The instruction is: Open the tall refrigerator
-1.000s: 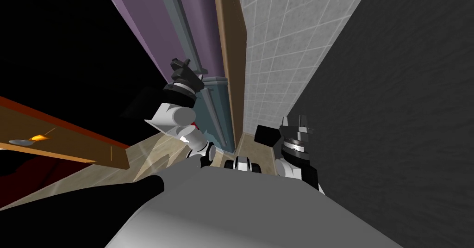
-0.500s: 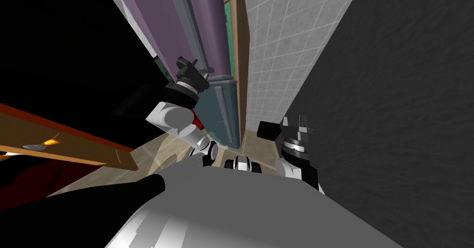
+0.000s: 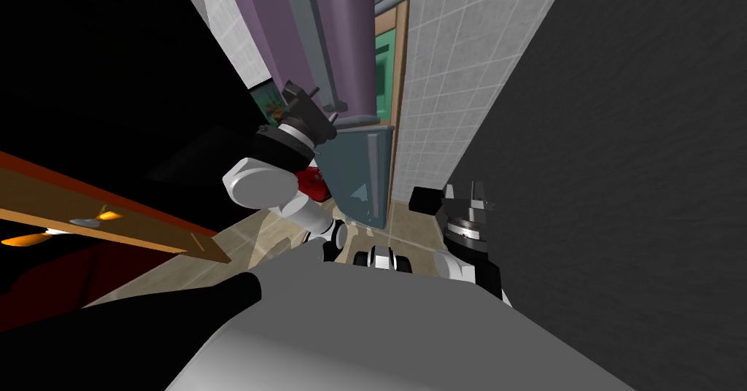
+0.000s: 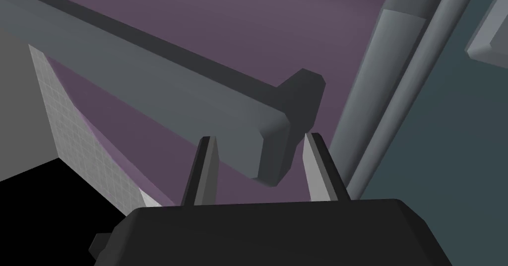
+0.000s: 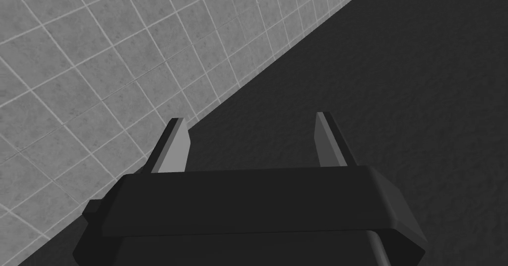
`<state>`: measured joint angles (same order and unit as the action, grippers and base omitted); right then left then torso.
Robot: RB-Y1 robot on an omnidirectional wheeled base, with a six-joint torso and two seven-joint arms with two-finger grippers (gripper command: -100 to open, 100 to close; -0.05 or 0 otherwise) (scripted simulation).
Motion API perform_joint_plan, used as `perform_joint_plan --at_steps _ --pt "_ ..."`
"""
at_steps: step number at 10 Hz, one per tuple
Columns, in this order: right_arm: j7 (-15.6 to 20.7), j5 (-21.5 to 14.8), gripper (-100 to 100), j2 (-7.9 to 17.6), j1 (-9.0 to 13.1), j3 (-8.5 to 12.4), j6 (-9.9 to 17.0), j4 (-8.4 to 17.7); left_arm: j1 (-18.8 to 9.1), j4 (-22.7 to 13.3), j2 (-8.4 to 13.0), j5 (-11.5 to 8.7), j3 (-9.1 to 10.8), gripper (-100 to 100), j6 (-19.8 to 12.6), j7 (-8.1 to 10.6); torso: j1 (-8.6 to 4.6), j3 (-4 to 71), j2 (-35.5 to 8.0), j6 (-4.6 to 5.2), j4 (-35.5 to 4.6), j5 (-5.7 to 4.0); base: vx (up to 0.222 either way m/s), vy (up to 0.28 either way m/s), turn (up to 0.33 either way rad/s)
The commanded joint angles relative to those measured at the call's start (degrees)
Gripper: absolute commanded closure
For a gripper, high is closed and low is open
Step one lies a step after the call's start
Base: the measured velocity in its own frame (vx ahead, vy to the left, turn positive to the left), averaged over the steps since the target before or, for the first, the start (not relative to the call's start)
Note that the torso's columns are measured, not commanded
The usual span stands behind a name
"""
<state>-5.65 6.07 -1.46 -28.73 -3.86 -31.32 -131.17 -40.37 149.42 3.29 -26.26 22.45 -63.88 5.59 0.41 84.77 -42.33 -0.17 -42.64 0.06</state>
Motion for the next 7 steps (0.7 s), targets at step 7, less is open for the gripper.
perform_joint_plan --at_steps 7 --pt "0.0 0.0 0 0.0 0.0 0.0 0.0 0.0 1.1 0.1 4.5 -13.0 6.38 100 -0.4 3.81 0.14 0.4 0.5 0.04 0.2 0.07 -0.018 0.079 0.060"
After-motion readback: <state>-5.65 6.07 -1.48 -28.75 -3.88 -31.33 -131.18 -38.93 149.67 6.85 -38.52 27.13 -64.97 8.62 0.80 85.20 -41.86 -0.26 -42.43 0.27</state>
